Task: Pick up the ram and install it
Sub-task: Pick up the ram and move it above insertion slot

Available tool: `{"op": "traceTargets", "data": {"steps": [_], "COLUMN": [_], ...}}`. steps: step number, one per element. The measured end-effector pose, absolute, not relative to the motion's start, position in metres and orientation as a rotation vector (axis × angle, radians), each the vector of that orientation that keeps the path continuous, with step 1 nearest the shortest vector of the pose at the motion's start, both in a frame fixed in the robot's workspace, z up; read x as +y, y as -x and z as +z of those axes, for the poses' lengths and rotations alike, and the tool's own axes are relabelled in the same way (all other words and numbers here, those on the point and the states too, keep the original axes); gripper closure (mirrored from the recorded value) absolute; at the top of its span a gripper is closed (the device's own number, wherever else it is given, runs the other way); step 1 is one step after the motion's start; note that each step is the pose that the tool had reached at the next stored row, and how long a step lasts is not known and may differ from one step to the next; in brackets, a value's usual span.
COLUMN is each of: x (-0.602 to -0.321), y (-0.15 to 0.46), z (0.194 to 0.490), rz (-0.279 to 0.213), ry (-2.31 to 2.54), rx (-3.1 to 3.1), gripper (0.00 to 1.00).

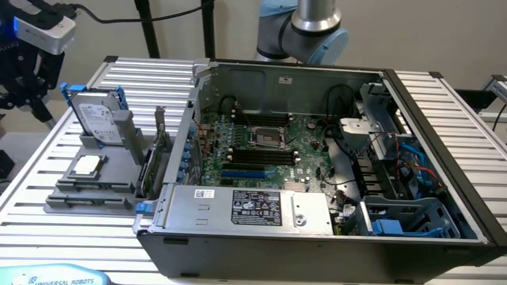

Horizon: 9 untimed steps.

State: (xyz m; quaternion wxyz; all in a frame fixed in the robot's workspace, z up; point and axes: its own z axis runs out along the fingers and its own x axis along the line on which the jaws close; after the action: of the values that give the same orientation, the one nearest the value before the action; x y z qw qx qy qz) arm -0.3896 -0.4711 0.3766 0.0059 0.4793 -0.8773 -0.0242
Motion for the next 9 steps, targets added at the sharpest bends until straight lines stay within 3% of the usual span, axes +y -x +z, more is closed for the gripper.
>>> {"op": "traceTargets", "data": {"steps": [9], "x": [-0.4711], "y": [0.3896], "z": [0.3764], "rz": [-0.074], "ry": [-1.718], "rx": [-2.61], "gripper": [0.89]}}
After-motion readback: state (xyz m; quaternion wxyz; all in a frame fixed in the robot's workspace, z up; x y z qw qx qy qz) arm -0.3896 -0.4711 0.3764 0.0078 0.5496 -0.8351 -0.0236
